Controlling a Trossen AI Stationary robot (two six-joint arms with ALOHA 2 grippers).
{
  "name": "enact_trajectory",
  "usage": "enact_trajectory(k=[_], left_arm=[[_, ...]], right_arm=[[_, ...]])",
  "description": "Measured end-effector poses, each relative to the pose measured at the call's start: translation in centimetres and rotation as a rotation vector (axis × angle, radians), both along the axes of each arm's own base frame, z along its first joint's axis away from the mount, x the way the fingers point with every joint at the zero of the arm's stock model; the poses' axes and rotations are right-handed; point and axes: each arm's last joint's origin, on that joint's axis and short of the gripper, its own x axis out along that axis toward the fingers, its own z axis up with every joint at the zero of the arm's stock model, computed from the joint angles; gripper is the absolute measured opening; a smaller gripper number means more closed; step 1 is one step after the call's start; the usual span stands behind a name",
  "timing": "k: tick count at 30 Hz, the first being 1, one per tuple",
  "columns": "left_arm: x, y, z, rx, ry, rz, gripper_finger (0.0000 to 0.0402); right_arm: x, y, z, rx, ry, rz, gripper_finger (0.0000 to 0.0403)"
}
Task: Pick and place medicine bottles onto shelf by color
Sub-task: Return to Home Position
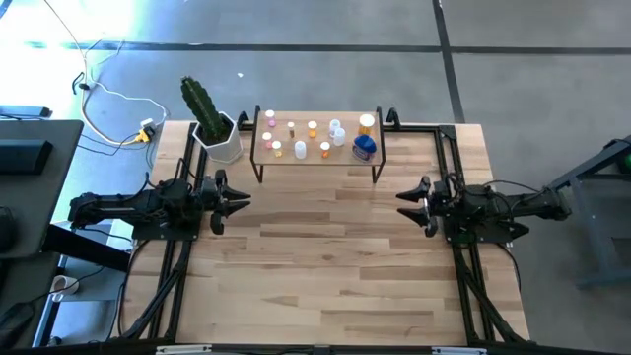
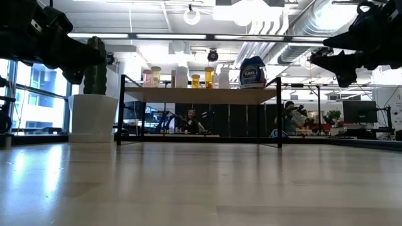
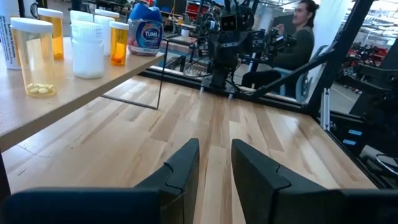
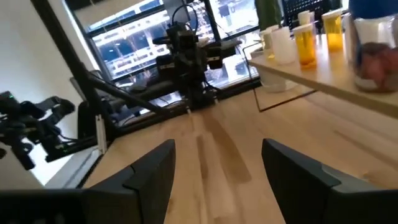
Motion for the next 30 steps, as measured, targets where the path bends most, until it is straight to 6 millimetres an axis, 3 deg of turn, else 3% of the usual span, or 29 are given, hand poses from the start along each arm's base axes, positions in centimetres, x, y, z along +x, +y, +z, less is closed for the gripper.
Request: enact_trajectory(k=[14,30], left_arm=[[0.0,0.0,0.0,0.0,0.0,0.0,0.0087],[0.0,0.0,0.0,0.0,0.0,0.0,0.0087]], right_arm=[[-0.01,-0.06,-0.01,-0.117,0.013,-0.023,0.0231],[-0.01,-0.06,-0.01,-0.113,0.014,-0.021,0.0231]])
